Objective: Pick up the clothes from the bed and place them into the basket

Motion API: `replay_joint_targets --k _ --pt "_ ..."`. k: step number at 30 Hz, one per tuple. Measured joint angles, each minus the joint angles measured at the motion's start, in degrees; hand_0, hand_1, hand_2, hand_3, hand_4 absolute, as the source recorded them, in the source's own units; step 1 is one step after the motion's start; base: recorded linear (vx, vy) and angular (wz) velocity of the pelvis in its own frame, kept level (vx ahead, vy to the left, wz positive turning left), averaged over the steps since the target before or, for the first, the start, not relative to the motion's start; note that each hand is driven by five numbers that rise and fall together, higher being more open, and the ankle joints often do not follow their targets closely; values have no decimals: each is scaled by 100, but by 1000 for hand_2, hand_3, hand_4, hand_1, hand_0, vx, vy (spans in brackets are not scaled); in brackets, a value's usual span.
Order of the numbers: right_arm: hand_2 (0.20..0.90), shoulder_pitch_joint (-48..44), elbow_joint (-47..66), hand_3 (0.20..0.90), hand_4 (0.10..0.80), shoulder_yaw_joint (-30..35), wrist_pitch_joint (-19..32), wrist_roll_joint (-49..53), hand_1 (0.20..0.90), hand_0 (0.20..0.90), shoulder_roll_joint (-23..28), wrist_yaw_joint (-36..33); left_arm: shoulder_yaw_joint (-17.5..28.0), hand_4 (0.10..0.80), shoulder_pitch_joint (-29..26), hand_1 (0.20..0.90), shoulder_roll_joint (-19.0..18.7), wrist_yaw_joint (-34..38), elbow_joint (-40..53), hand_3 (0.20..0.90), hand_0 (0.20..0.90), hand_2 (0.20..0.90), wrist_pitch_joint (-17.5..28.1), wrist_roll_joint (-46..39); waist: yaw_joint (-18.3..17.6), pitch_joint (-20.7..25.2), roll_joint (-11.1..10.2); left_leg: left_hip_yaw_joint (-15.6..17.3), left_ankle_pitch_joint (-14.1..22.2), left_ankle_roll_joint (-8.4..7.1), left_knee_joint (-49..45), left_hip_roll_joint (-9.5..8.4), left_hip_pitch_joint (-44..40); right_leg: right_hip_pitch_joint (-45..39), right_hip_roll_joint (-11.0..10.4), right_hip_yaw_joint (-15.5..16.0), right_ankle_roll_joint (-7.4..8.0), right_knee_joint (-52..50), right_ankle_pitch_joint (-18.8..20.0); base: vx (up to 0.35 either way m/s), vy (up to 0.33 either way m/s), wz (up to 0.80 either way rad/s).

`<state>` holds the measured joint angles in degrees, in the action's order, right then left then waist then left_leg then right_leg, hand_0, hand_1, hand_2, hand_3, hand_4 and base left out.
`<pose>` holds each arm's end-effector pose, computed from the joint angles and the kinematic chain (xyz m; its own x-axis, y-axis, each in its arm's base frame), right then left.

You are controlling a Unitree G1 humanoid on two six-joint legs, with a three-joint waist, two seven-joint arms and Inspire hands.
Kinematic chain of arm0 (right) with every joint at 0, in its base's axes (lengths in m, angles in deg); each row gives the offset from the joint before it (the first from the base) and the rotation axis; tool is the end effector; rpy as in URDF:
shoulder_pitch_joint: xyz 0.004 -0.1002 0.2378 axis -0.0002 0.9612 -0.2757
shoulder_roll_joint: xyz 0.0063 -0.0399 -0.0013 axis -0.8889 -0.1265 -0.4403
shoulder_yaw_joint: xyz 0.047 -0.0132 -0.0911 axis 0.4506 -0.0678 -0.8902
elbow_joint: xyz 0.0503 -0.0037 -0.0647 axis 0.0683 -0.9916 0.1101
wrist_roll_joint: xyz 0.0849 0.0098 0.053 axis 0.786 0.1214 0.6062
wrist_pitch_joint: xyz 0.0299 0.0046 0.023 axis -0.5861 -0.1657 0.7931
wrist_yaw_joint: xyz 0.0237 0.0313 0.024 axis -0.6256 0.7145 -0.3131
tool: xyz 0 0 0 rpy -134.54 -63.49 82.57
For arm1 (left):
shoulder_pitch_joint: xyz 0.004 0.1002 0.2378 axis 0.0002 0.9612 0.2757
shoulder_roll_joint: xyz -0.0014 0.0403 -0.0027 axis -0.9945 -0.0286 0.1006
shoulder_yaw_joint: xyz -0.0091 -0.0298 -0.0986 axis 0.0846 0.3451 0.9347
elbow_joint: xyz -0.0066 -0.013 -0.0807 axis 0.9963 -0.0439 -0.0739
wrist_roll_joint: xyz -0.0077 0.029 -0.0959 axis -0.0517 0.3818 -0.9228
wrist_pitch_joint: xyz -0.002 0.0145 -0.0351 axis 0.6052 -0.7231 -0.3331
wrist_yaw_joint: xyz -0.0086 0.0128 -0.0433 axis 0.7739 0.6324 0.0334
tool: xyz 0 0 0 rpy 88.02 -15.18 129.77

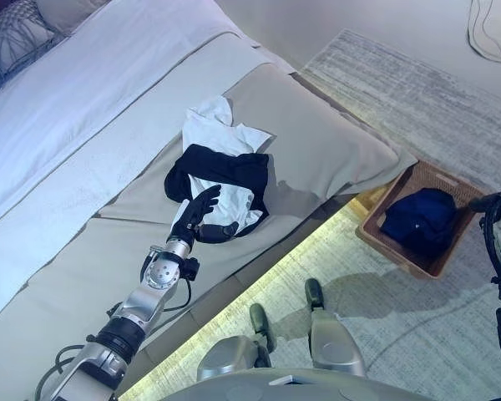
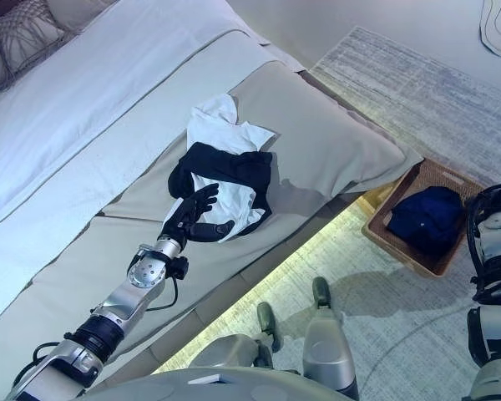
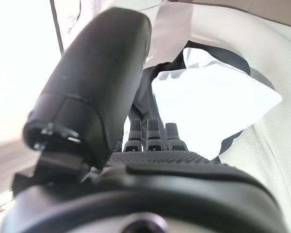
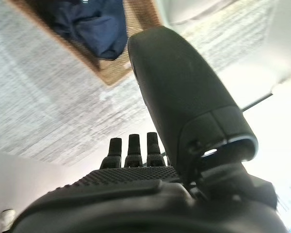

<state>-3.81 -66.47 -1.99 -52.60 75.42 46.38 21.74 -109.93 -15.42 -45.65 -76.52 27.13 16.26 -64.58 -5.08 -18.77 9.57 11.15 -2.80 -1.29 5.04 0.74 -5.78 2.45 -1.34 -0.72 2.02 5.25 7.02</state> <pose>0.2402 -0.3918 0.1171 0.5732 -0.8123 -0.1077 0.4345 0.4127 -0.8006 0.2176 0.1793 0.0090 0.9728 -0.1224 -0.1965 0.1702 0.9536 0.2484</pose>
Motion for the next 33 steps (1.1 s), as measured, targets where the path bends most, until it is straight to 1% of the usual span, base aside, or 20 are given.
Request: replay_joint_targets --k 4,6,9,10,12,14,15,17,19,20,21,22,26,27,30,33 --pt "900 -6 -16 900 800 -8 14 4 900 900 -1 145 2 800 23 900 3 -12 -44 900 900 900 0 19 36 52 -50 -21 0 0 1 8 -87 -97 0 37 -4 0 4 10 10 4" --pt "900 -6 37 900 800 -76 91 30 900 900 0 329 24 800 41 900 0 1 -55 900 900 900 -2 137 52 107 -76 -55 0 0 0 14 -93 -123 -2 87 -4 0 3 -1 20 11" --pt "900 -7 432 900 800 -406 215 174 900 900 -44 600 30 800 26 900 41 46 -333 900 900 900 -10 256 75 153 -120 -129 0 0 0 20 -154 -207 -6 140 -5 1 -1 -19 11 9" --pt "900 -6 585 900 800 -504 259 185 900 900 -90 670 42 800 8 900 81 94 -507 900 900 900 -19 259 81 187 -138 -138 0 0 0 22 -152 -207 -6 147 7 2 -12 -10 2 5" --pt "900 -14 926 900 800 -772 485 224 900 900 -328 766 157 800 -10 900 282 292 -1063 900 900 900 -126 281 145 275 -244 -194 0 0 0 33 -143 -221 -5 197 20 2 -23 11 -1 13" --pt "900 -12 1023 900 800 -969 572 223 900 900 -530 784 272 800 14 900 470 385 -1453 900 900 900 -177 302 194 333 -358 -327 0 -1 1 43 -142 -279 -12 325 -11 3 -44 32 9 31" --pt "900 -13 1053 900 800 -1015 592 223 900 900 -607 786 279 800 46 900 492 417 -1518 900 900 900 -215 302 236 356 -401 -358 0 -1 1 46 -134 -294 -16 367 -27 2 -55 48 51 33" --pt "900 -11 1097 900 800 -1095 664 220 900 900 -822 741 284 800 166 900 496 413 -1593 900 900 900 -273 316 389 415 -506 -443 2 -1 22 50 -61 -329 -45 548 -23 1 -33 57 88 41" --pt "900 9 1116 900 800 -1118 680 220 900 900 -977 616 282 800 227 900 539 402 -1710 900 900 900 -284 362 441 444 -568 -645 39 -5 30 23 -33 -404 -104 804 -55 2 -55 69 170 67" --pt "900 7 1120 900 800 -1120 728 221 900 900 -1071 458 281 800 312 900 581 400 -1741 900 900 900 -283 369 530 450 -575 -725 45 -10 29 0 -45 -467 -141 922 -55 2 -53 55 186 54" --pt "900 5 1132 900 800 -1124 773 221 900 900 -1102 409 280 800 360 900 594 397 -1740 900 900 900 -283 370 559 454 -572 -790 40 -5 28 -15 -44 -489 -158 974 -55 2 -55 70 241 47" --pt "900 -50 1186 900 800 -1150 857 222 900 900 -1179 328 285 800 482 900 601 415 -1735 900 900 900 -282 370 690 476 -571 -877 6 43 29 -58 -29 -495 -204 1047 -45 1 -61 57 192 30" --pt "900 -148 1467 900 800 -1443 971 95 900 900 -1309 150 286 800 717 900 593 440 -1721 900 900 900 -283 369 934 486 -577 -1049 -71 93 4 -138 15 -526 -278 1195 -45 1 -58 81 204 30" --pt "900 -207 1468 900 800 -1625 994 -17 900 900 -1313 144 287 800 786 900 592 442 -1704 900 900 900 -283 369 1000 487 -575 -1177 -99 109 3 -181 9 -579 -319 1288 -45 1 -59 94 157 34" --pt "900 -467 1462 900 800 -1924 995 -267 900 900 -1363 151 359 800 892 900 558 459 -1621 900 900 900 -277 375 1222 488 -578 -1281 -102 112 2 -230 16 -620 -373 1394 -44 1 -61 88 138 24" --pt "900 -790 1315 900 800 -2141 994 -485 900 900 -1460 153 422 800 894 900 469 425 -1567 900 900 900 -277 412 1444 487 -596 -1342 -105 118 0 -281 15 -653 -411 1438 3 -3 -94 87 86 15"
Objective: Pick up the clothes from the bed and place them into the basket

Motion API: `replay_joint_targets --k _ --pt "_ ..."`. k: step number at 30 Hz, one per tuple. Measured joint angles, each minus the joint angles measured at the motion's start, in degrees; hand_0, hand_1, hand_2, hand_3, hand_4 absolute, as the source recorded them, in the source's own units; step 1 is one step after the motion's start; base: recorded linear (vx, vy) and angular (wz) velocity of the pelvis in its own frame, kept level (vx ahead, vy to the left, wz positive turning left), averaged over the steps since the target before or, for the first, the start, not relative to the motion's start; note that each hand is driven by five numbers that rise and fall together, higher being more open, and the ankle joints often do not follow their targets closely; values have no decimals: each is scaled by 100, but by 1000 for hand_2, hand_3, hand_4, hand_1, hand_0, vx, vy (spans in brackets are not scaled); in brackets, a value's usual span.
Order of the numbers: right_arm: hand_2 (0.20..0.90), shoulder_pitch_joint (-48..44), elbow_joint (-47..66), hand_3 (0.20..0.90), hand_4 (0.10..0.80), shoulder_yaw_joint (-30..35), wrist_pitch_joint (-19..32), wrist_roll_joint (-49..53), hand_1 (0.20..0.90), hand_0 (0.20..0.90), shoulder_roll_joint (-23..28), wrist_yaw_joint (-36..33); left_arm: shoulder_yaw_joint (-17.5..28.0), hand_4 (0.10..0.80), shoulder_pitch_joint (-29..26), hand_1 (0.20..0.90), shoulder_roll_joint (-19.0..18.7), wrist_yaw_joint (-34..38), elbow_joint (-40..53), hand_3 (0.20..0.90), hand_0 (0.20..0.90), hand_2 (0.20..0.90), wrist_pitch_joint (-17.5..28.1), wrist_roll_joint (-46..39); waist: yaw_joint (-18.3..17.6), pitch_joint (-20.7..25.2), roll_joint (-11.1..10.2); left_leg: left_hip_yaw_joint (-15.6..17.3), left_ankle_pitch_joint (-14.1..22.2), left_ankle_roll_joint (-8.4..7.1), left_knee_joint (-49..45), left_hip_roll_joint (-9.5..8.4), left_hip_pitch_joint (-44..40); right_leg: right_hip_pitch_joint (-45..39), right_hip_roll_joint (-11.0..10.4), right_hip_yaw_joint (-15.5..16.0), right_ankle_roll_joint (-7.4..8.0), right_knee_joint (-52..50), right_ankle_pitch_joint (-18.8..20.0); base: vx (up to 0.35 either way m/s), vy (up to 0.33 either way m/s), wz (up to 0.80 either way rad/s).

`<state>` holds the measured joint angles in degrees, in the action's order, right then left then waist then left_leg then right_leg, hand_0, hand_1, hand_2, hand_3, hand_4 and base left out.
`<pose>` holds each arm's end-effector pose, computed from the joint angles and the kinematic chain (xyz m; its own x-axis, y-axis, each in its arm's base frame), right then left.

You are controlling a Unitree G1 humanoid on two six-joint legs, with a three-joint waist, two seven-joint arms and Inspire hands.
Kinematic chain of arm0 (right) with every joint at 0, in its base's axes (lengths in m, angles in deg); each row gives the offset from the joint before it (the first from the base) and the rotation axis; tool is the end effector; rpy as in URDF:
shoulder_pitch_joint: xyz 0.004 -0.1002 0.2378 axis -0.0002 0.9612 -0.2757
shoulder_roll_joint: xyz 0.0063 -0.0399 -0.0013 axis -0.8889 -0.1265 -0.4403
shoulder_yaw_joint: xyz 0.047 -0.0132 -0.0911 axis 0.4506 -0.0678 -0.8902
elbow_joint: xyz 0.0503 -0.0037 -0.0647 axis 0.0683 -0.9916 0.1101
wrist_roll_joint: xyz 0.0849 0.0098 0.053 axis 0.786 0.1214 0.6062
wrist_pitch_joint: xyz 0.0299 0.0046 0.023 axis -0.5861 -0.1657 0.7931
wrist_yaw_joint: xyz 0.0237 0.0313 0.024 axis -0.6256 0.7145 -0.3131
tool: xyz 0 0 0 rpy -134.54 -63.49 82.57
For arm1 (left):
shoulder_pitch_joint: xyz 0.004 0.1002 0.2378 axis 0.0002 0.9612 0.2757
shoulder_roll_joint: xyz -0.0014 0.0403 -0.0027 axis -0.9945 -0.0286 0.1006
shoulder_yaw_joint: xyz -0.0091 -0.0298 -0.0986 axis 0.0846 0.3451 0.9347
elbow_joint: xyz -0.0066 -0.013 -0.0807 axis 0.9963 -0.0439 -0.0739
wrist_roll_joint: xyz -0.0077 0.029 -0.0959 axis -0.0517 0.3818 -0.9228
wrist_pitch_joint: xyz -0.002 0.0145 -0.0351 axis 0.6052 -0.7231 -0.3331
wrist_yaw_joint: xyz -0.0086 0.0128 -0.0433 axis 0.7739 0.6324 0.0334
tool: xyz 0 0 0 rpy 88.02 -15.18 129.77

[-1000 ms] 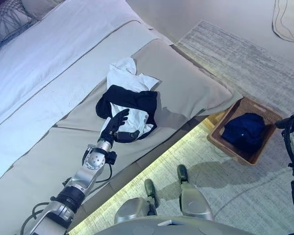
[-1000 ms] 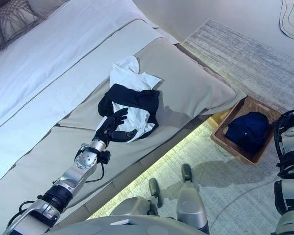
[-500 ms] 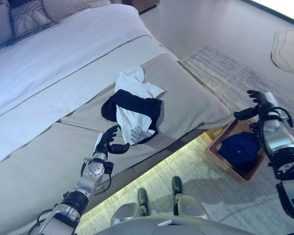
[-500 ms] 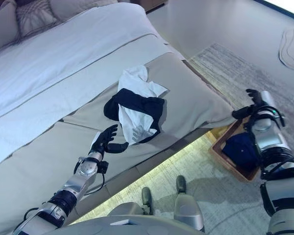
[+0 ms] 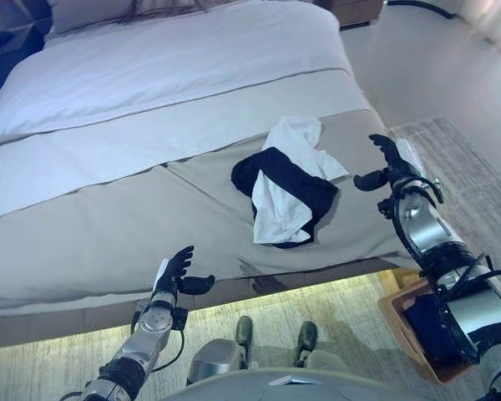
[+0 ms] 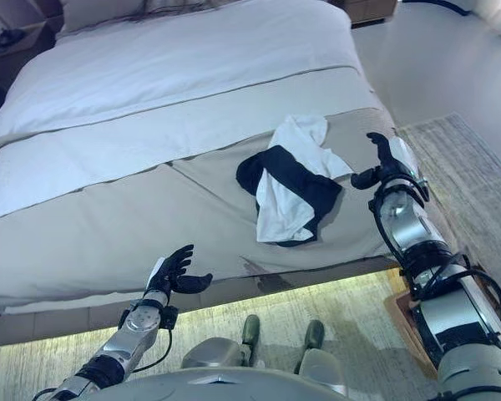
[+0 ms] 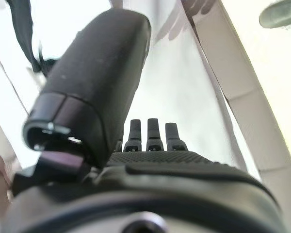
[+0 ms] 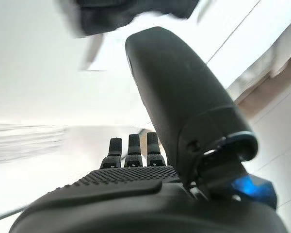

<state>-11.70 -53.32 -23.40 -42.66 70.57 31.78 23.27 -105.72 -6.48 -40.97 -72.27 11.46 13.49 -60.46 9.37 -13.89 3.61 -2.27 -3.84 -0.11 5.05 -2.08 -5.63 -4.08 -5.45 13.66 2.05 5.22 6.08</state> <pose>0.3122 -0.2544 0.1043 0.9699 -0.2434 -0.0011 0.1370 0.5498 -0.8240 0.1583 0.2023 -0.0582 0.8335 0.1515 -0.5314 0.0336 0.9460 0.3224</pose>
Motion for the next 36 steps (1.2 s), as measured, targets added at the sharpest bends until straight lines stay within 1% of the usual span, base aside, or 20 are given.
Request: replay_joint_targets --k 2,3,4,5,6,7,8,9,10,11,12,13,14,16,18,22,27,31,34,36 --pt "900 -109 -168 900 800 -76 1 -15 900 900 -68 0 -8 800 -4 900 -165 -40 147 900 900 900 0 62 52 -4 -56 -194 -7 5 -5 -15 30 -4 1 126 123 -114 -94 76 -57 41" --pt "900 -109 -291 900 800 -81 -4 22 900 900 -71 0 -10 800 -37 900 -257 -86 213 900 900 900 15 63 62 -25 -91 -360 -12 4 -92 -21 91 0 -14 100 177 -258 -179 8 -103 72" --pt "900 -109 -412 900 800 -82 -25 43 900 900 -71 1 -11 800 -86 900 -331 -143 221 900 900 900 26 62 38 -23 -125 -490 -15 1 -188 -32 166 8 -36 45 212 -348 -218 -79 -81 70" --pt "900 -112 -489 900 800 -80 -29 42 900 900 -70 -12 -19 800 -119 900 -383 -165 235 900 900 900 30 56 41 -29 -143 -578 -21 -9 -227 -39 214 42 -43 -49 206 -439 -278 -108 -68 73" --pt "900 -140 -573 900 800 -80 -36 42 900 900 -70 -74 -25 800 -186 900 -492 -209 291 900 900 900 32 51 46 -51 -189 -720 -31 -20 -368 -83 394 194 -84 -242 209 -661 -439 -332 -94 73" --pt "900 -233 -653 900 800 -78 -47 41 900 900 -64 -137 -24 800 -312 900 -613 -248 339 900 900 900 53 38 65 -91 -257 -848 -55 -58 -524 -135 676 405 -127 -367 254 -777 -581 -372 -103 59" --pt "900 -405 -736 900 800 -84 -47 41 900 900 -68 -136 -28 800 -421 900 -655 -242 339 900 900 900 83 35 132 -172 -254 -848 -103 -132 -646 -146 889 563 -128 -363 255 -816 -581 -390 -101 40" --pt "900 -639 -854 900 800 -91 -61 41 900 900 -67 -136 -35 800 -543 900 -665 -228 339 900 900 900 123 6 152 -305 -209 -868 -118 -155 -768 -156 1090 676 -128 -322 255 -828 -580 -165 -70 21" --pt "900 -876 -957 900 800 -101 -108 42 900 900 -63 -141 -41 800 -680 900 -630 -204 339 900 900 900 150 -60 172 -462 -146 -915 -166 -227 -807 -142 1232 771 -116 -246 243 -835 -569 -87 -79 28" --pt "900 -1013 -988 900 800 -102 -144 47 900 900 -57 -132 -44 800 -792 900 -587 -194 349 900 900 900 154 -68 203 -601 -74 -960 -184 -252 -791 -103 1307 822 -72 -185 226 -831 -557 -30 -77 29" --pt "900 -1061 -987 900 800 -121 -139 64 900 900 -57 -99 -44 800 -862 900 -569 -190 381 900 900 900 155 -67 239 -724 -69 -1032 -231 -322 -743 -77 1355 869 -45 -135 221 -830 -553 -8 -67 28" --pt "900 -1062 -980 900 800 -135 -135 123 900 900 -57 -69 -43 800 -883 900 -563 -190 442 900 900 900 155 -67 262 -830 -63 -1085 -241 -334 -727 -49 1375 873 -19 -70 214 -830 -551 -7 -46 24" --pt "900 -1062 -972 900 800 -140 -137 163 900 900 -56 -7 -46 800 -850 900 -563 -190 527 900 900 900 162 -65 334 -950 -55 -1115 -244 -335 -697 -13 1384 874 9 -39 214 -834 -552 -25 -34 22" --pt "900 -1064 -918 900 800 -236 -133 143 900 900 -47 135 -69 800 -823 900 -562 -199 580 900 900 900 168 -64 356 -1091 -50 -1189 -246 -349 -653 8 1445 932 16 24 211 -838 -552 -21 -18 15" --pt "900 -1064 -824 900 800 -456 -119 6 900 900 -41 383 -69 800 -745 900 -562 -217 580 900 900 900 168 -62 372 -1117 -46 -1229 -290 -307 -643 9 1552 1021 15 78 211 -842 -550 39 -12 11" --pt "900 -1014 -570 900 800 -981 33 -553 900 900 -41 685 -61 800 -690 900 -562 -255 583 900 900 900 169 -60 434 -1140 -36 -1278 -376 -335 -545 -15 1525 1006 13 127 205 -815 -545 34 -19 9" --pt "900 -1118 -475 900 800 -1462 276 -1897 900 900 -34 664 -63 800 -881 900 -569 -254 589 900 900 900 227 -60 615 -1140 -36 -1376 -382 -343 -544 -54 1454 788 10 282 206 -616 -545 -19 -16 14" --pt "900 -1332 -483 900 800 -1879 326 -2477 900 900 -31 612 -68 800 -942 900 -572 -247 613 900 900 900 281 -60 681 -1141 -35 -1429 -381 -344 -541 -66 1480 787 10 343 209 -605 -548 -13 -14 8" --pt "900 -1397 -488 900 800 -1938 346 -2791 900 900 -30 558 -80 800 -955 900 -572 -252 627 900 900 900 281 -61 701 -1159 -29 -1515 -382 -346 -545 -87 1546 804 1 436 213 -588 -553 -8 -10 15" --pt "900 -1550 -503 900 800 -2117 333 -2969 900 900 -12 562 -85 800 -964 900 -583 -252 659 900 900 900 280 -61 756 -1287 1 -1515 -381 -347 -559 -97 1544 810 -10 437 222 -623 -560 0 0 0"
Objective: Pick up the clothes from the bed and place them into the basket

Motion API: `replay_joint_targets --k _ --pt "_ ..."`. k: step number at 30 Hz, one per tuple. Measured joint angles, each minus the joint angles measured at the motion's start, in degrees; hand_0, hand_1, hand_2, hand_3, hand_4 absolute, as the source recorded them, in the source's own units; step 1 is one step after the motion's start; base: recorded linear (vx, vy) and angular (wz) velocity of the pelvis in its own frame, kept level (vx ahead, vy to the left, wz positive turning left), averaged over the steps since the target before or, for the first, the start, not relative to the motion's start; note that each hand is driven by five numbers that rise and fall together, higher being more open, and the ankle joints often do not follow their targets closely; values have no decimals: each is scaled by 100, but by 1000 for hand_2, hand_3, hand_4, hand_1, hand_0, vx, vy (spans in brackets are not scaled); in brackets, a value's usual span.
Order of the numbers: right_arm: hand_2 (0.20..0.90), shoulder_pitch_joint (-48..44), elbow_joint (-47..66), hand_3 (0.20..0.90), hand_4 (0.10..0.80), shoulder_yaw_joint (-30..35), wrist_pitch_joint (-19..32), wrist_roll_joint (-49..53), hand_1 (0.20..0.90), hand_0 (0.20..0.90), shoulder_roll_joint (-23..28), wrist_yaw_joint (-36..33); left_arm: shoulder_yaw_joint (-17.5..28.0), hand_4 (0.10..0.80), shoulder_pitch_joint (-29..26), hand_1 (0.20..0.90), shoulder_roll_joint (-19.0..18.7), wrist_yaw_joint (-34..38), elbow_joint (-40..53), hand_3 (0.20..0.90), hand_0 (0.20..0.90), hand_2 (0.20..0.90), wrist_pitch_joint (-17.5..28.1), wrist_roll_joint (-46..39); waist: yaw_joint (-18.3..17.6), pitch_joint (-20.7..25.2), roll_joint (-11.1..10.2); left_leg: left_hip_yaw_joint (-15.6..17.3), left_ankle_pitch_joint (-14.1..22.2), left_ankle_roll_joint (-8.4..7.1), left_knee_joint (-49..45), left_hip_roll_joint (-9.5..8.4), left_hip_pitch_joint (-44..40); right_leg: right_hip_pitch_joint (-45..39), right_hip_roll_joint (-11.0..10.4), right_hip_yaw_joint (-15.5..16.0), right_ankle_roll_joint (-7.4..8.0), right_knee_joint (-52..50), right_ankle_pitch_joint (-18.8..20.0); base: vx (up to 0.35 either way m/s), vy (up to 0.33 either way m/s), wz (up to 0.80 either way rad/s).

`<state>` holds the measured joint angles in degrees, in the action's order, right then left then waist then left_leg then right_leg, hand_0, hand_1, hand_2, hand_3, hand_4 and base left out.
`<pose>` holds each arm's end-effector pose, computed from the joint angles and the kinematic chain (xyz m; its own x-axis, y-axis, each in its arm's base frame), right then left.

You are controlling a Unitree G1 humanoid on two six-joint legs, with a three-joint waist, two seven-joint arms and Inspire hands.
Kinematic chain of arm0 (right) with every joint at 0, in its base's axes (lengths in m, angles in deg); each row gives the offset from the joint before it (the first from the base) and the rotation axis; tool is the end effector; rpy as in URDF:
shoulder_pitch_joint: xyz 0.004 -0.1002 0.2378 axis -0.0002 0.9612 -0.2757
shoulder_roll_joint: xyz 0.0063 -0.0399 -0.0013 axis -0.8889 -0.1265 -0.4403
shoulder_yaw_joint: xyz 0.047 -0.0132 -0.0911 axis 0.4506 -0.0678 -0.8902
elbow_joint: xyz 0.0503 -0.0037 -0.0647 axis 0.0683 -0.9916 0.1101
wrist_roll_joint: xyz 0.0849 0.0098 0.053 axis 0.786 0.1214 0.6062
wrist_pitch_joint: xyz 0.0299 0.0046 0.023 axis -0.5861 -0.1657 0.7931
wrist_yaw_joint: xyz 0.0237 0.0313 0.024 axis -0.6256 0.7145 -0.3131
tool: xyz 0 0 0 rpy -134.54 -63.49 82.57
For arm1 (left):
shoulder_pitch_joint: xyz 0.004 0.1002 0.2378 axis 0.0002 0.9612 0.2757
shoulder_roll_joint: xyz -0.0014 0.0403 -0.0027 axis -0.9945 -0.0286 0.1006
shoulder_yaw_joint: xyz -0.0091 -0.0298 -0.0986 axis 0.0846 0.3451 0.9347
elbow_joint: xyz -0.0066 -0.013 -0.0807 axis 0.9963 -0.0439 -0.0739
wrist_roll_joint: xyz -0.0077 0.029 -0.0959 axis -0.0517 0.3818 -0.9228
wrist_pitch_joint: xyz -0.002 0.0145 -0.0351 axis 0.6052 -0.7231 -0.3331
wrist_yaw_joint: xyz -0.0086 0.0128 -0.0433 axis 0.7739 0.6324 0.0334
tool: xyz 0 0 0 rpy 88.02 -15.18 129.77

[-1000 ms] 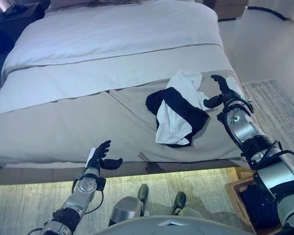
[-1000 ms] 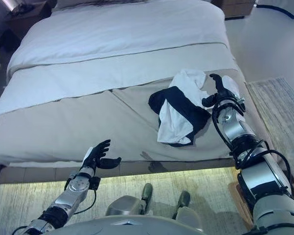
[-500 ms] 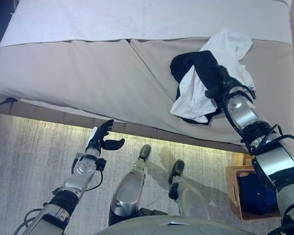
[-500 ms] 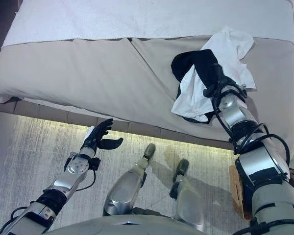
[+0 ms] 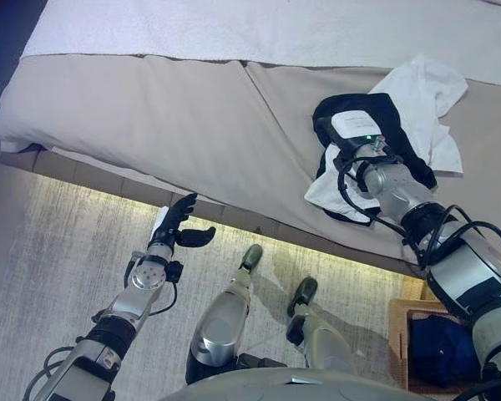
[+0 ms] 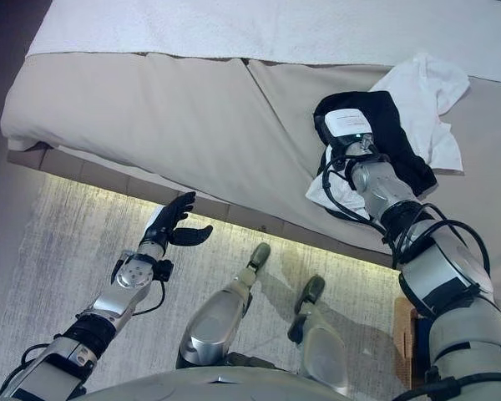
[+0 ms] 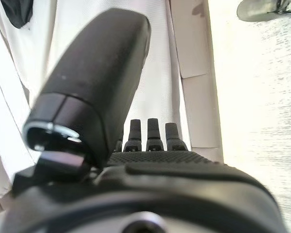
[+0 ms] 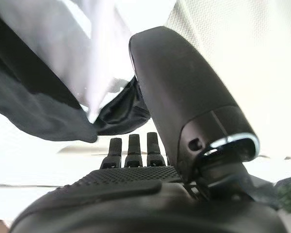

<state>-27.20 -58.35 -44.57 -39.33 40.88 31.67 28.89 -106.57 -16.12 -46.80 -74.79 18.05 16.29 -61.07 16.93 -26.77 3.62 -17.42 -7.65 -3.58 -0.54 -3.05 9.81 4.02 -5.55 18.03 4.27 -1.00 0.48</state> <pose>0.3442 -0.2105 0.1417 0.9936 0.1124 0.0086 0.0260 -0.1543 -0.9877 0.2167 0.2086 -0.0052 0.9623 0.0333 -0.2698 0.0689 0.9302 0.3606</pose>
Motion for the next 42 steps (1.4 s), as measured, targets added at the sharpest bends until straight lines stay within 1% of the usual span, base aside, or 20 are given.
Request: replay_joint_targets --k 3,4,6,7,9,11,14,22,24,27,30,31,33,34,36,37,42 --pt "900 -190 -88 900 800 -201 3 -481 900 900 -4 52 -100 800 -2 900 -46 -4 109 900 900 900 -1 -2 114 -100 36 -21 -27 -43 -24 -19 154 188 -34 17 6 -115 -6 -15 1 4" --pt "900 -273 -153 900 800 -297 -12 -641 900 900 -6 154 -130 800 -4 900 -59 -4 152 900 900 900 -1 -3 151 -107 46 -23 -41 -62 -27 -28 221 276 -55 22 33 -182 -28 0 0 0" --pt "900 -374 -253 900 800 -439 -70 -798 900 900 -11 325 -178 800 -41 900 -72 -4 217 900 900 900 -1 -4 205 -172 83 -50 -64 -92 -31 -44 269 370 -91 41 32 -306 -78 -7 -10 10" --pt "900 -433 -369 900 800 -464 -122 -879 900 900 -47 489 -177 800 -62 900 -81 -3 291 900 900 900 -1 -7 224 -269 118 -101 -72 -102 -72 -81 290 400 -137 95 40 -426 -145 -4 -23 22" --pt "900 -436 -565 900 800 -478 -201 -882 900 900 -67 690 -177 800 -62 900 -100 -3 421 900 900 900 1 -7 276 -285 130 -176 -70 -103 -122 -124 391 513 -190 153 47 -594 -237 -11 -26 22" --pt "900 -452 -830 900 800 -478 -317 -877 900 900 -86 900 -177 800 -108 900 -127 -3 448 900 900 900 -1 -8 406 -289 127 -193 -71 -103 -123 -142 461 671 -247 164 53 -801 -325 -8 -11 10" --pt "900 -488 -1062 900 800 -469 -476 -876 900 900 -175 1053 -182 800 -84 900 -218 -2 456 900 900 900 -14 -9 424 -293 121 -218 -75 -98 -123 -184 492 764 -312 169 99 -970 -421 5 -4 4" --pt "900 -556 -1113 900 800 -456 -697 -880 900 900 -258 1363 -185 800 -135 900 -264 13 662 900 900 900 -129 -9 408 -301 105 -175 -84 -85 -121 -197 461 753 -335 132 86 -985 -412 18 5 -2" --pt "900 -545 -1119 900 800 -457 -699 -881 900 900 -260 1389 -184 800 -144 900 -269 34 662 900 900 900 -139 -9 393 -317 80 -145 -84 -85 -118 -196 384 679 -333 105 86 -962 -411 46 9 -6" --pt "900 -445 -1095 900 800 -437 -704 -973 900 900 -256 1523 -180 800 -137 900 -272 60 662 900 900 900 -164 -8 320 -331 42 -110 -82 -84 -67 -181 120 354 -297 91 88 -757 -407 53 18 -5" --pt "900 -417 -992 900 800 -428 -717 -1053 900 900 -243 1590 -171 800 -120 900 -330 90 662 900 900 900 -176 -8 269 -324 -51 28 -81 -84 61 -103 -41 249 -229 -43 103 -618 -343 37 28 -22" --pt "900 -393 -883 900 800 -392 -716 -1056 900 900 -207 1604 -166 800 -108 900 -349 104 662 900 900 900 -187 -8 185 -324 -91 37 -81 -83 86 -84 -62 207 -199 -48 85 -540 -292 52 18 -12" --pt "900 -288 -670 900 800 -328 -720 -1127 900 900 -126 1641 -166 800 -106 900 -345 103 662 900 900 900 -262 -7 133 -319 -168 102 -82 -82 97 -57 -108 137 -157 -116 73 -402 -198 52 16 -16" --pt "900 -250 -593 900 800 -328 -720 -1150 900 900 -101 1653 -166 800 -100 900 -345 104 662 900 900 900 -275 -7 134 -314 -188 140 -82 -82 102 -46 -129 122 -145 -150 89 -378 -176 38 9 -22" --pt "900 -107 -343 900 800 -313 -712 -1154 900 900 13 1709 -164 800 -78 900 -337 106 662 900 900 900 -306 -5 49 -311 -224 198 -80 -82 133 -28 -260 -33 -118 -193 57 -248 -124 42 3 -17" --pt "900 -10 -242 900 800 -176 -711 -1157 900 900 33 1743 -152 800 -52 900 -337 117 663 900 900 900 -314 -4 10 -308 -233 225 -80 -81 209 5 -369 -126 -84 -223 49 -177 -96 35 -5 -9" --pt "900 101 -186 900 800 -135 -692 -1162 900 900 74 1786 -43 800 -43 900 -338 139 664 900 900 900 -386 -3 -34 -239 -363 330 -68 -64 238 94 -427 -163 10 -323 20 -81 -31 18 -24 -14"
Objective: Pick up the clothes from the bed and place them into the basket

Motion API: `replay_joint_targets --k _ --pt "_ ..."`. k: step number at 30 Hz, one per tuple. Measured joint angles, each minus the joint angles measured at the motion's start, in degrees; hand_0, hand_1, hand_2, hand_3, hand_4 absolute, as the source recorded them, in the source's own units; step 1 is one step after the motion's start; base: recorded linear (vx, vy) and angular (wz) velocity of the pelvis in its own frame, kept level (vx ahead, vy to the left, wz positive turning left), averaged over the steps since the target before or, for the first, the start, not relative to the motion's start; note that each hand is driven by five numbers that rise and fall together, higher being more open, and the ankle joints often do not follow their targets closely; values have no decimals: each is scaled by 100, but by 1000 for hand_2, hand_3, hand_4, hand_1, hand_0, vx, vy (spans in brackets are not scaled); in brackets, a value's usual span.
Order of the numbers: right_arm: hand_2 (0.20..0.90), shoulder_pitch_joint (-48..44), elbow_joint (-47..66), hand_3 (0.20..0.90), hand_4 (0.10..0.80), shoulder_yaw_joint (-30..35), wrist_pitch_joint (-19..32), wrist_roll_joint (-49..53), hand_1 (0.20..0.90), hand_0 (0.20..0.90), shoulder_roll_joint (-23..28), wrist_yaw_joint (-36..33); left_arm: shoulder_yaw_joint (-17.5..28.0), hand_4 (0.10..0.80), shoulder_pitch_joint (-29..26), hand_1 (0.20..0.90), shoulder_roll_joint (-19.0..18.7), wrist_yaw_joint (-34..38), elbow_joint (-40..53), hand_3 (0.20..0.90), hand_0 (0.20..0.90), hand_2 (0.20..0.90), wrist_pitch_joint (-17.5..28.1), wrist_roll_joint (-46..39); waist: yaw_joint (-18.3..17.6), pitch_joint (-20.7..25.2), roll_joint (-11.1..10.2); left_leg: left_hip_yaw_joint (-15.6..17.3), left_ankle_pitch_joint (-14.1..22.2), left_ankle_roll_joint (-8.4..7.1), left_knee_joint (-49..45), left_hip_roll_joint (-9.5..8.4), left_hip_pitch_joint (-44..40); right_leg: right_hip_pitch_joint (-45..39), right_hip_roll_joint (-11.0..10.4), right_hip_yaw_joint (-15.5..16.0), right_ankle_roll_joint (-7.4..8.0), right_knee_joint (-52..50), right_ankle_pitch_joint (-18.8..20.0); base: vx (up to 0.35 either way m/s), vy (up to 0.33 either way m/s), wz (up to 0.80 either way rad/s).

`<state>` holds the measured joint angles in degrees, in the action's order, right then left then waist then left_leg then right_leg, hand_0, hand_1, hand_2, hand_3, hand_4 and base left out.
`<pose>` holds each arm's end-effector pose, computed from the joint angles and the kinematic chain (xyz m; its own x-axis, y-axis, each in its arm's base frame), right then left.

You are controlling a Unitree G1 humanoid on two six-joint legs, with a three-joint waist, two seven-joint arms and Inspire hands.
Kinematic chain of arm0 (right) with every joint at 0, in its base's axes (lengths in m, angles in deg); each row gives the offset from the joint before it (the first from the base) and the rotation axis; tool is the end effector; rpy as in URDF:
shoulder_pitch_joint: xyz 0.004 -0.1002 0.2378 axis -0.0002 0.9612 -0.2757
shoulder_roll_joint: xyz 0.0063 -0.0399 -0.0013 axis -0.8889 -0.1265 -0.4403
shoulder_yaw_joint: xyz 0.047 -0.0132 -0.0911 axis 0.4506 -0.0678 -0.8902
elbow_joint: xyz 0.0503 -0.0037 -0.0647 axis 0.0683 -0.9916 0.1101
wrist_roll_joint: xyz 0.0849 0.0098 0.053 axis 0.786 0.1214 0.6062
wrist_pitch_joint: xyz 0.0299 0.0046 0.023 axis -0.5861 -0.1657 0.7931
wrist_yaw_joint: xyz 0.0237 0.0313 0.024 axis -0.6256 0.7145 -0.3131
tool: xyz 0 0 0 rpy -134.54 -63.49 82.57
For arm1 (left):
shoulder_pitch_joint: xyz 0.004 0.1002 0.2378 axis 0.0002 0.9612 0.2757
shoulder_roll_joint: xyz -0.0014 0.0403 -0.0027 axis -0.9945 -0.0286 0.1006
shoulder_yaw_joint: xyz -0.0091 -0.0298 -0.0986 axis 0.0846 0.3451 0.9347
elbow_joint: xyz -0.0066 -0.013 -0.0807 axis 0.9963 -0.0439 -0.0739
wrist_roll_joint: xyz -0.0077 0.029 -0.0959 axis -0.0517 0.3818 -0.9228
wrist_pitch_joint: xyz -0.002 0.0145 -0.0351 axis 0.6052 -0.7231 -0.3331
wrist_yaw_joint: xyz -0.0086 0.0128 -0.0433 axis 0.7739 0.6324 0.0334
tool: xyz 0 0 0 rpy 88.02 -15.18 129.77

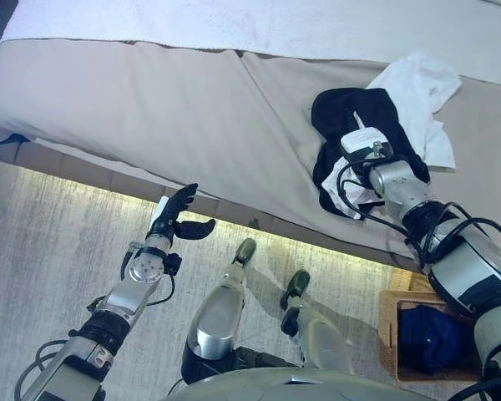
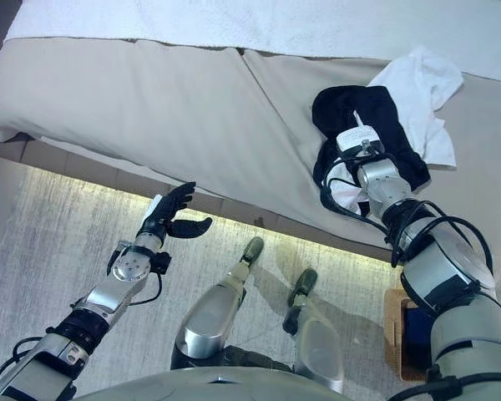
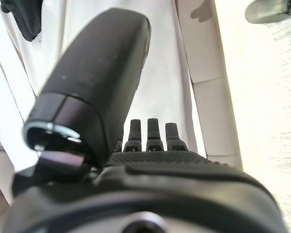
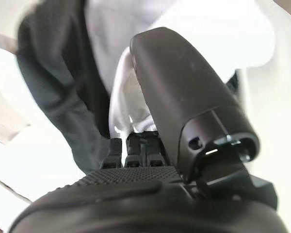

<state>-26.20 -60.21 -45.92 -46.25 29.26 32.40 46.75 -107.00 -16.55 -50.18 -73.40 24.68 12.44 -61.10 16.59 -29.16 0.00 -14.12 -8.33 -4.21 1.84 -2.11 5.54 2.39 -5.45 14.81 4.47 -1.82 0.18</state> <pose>0.3411 -0.2252 0.1348 0.9553 -0.1209 -0.2698 -0.2956 -0.3724 -0.8797 0.2235 0.2114 0.0138 0.9745 0.0319 -0.2220 0.0625 0.9121 0.4052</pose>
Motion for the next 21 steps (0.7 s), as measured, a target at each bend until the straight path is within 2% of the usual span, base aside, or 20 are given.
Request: replay_joint_targets --k 6,7,8,15,21 --pt "900 0 -1 900 800 30 15 16 900 900 30 80 -1 800 21 900 3 13 0 900 900 900 0 0 2 5 -9 -5 -1 0 -1 56 3 4 30 8 -36 5 25 -32 -9 0" --pt "446 0 -8 370 270 30 15 23 446 446 30 82 -1 800 41 900 3 13 0 900 900 900 0 0 5 5 -9 -6 0 -1 -1 60 11 9 32 9 -36 5 25 -36 9 1" --pt "300 0 -19 200 100 30 17 31 300 300 30 82 -1 800 51 900 3 13 0 900 900 900 0 0 12 5 -8 -9 -1 -1 -2 61 16 13 33 12 -36 5 25 0 0 0" --pt "300 4 -54 200 100 157 124 151 300 300 32 -83 8 800 216 900 4 11 0 900 900 900 0 1 22 7 -4 -68 -1 -2 -1 9 59 15 13 73 -37 24 24 -21 15 5" --pt "300 4 -11 200 100 183 156 419 300 300 39 -465 226 800 226 900 -3 21 0 900 900 900 0 3 37 7 -4 -129 -1 -2 1 -11 102 12 6 140 -37 70 25 -4 5 6"
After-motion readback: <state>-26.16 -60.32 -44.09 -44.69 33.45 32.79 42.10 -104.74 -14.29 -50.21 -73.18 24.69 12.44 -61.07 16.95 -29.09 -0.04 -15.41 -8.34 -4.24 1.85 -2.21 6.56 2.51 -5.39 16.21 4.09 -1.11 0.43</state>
